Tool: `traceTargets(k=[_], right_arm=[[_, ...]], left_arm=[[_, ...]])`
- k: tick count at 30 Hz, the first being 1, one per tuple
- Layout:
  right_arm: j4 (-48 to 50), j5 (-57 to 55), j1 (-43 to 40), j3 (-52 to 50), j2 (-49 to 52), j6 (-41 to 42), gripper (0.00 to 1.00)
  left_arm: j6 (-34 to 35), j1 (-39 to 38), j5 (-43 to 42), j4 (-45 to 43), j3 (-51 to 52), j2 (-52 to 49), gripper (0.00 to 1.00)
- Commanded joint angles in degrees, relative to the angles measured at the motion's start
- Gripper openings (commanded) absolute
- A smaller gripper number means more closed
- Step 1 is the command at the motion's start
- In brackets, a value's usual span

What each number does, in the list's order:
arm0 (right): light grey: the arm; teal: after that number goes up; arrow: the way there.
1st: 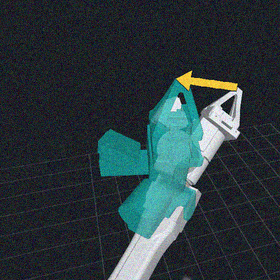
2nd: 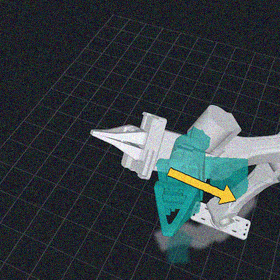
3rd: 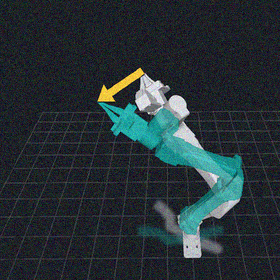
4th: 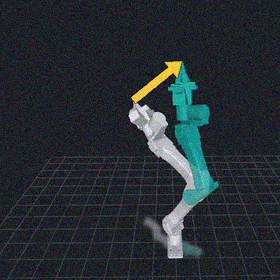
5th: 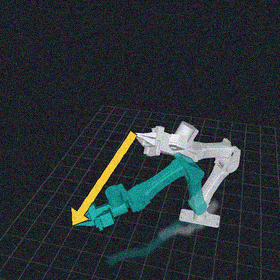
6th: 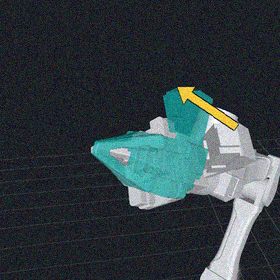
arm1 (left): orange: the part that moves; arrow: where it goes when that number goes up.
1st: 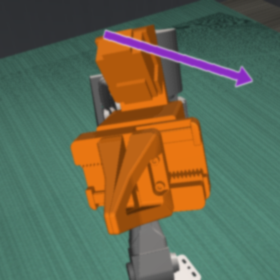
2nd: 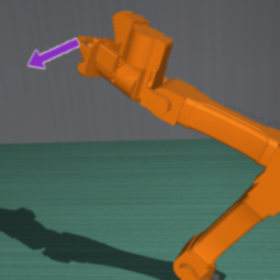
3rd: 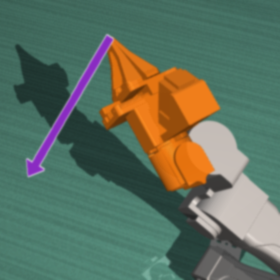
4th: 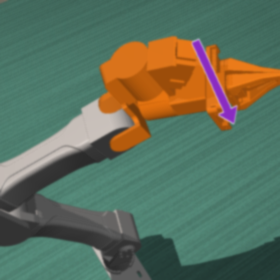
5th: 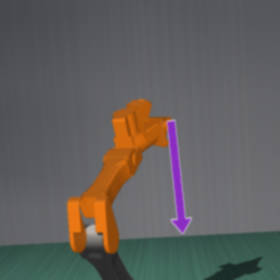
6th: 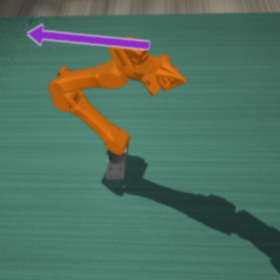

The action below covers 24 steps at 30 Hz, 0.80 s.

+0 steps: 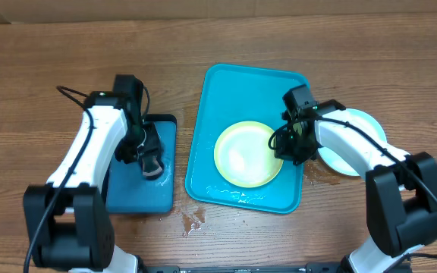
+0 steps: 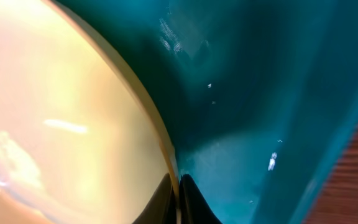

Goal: Clean dirty plates on tray and stack at the side
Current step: 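Lift the yellow plate with the right gripper and tilt it over the water tray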

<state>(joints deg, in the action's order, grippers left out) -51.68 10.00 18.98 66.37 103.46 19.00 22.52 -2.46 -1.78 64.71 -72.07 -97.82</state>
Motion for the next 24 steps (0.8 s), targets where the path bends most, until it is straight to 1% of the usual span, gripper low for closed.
traceTargets(k=[1, 3, 4, 5, 8, 11, 15, 19, 24], right_arm=[[-1.5, -5.8, 2.1, 6.6, -6.1, -1.6, 0.04], [-3.1, -9.0, 4.8, 10.3, -7.5, -3.6, 0.04], [-3.7, -9.9, 6.2, 12.0, -7.7, -4.7, 0.04], [-4.1, -11.0, 7.8, 13.7, -7.7, -5.3, 0.04], [-3.0, -14.6, 13.2, 17.2, -7.7, -5.6, 0.04], [2.7, -16.3, 19.4, 17.5, -7.5, -5.6, 0.04], [10.5, -19.5, 27.2, 17.5, -5.4, -5.6, 0.04], [16.5, -28.8, 33.6, 17.5, -2.4, -5.6, 0.04], [19.1, -42.4, 39.5, 17.7, -2.1, -5.6, 0.04]], left_arm=[[-2.2, 0.9, -2.8, 1.8, -4.8, 6.1, 0.52], [-2.4, 1.3, -2.8, 3.9, -7.2, 8.8, 0.63], [-2.4, 1.5, -2.8, 5.0, -8.7, 10.1, 0.84], [-2.5, 1.8, -2.8, 6.1, -10.3, 11.4, 1.0], [-2.4, 2.9, -2.8, 9.5, -16.2, 15.3, 1.0], [-2.4, 3.6, -2.8, 13.0, -22.8, 18.9, 1.0], [-2.4, 3.6, -2.8, 16.4, -29.0, 22.8, 1.0], [-2.5, 3.6, -2.6, 17.6, -30.9, 26.8, 1.0], [-3.1, 3.6, -2.3, 18.2, -30.9, 29.6, 1.0]])
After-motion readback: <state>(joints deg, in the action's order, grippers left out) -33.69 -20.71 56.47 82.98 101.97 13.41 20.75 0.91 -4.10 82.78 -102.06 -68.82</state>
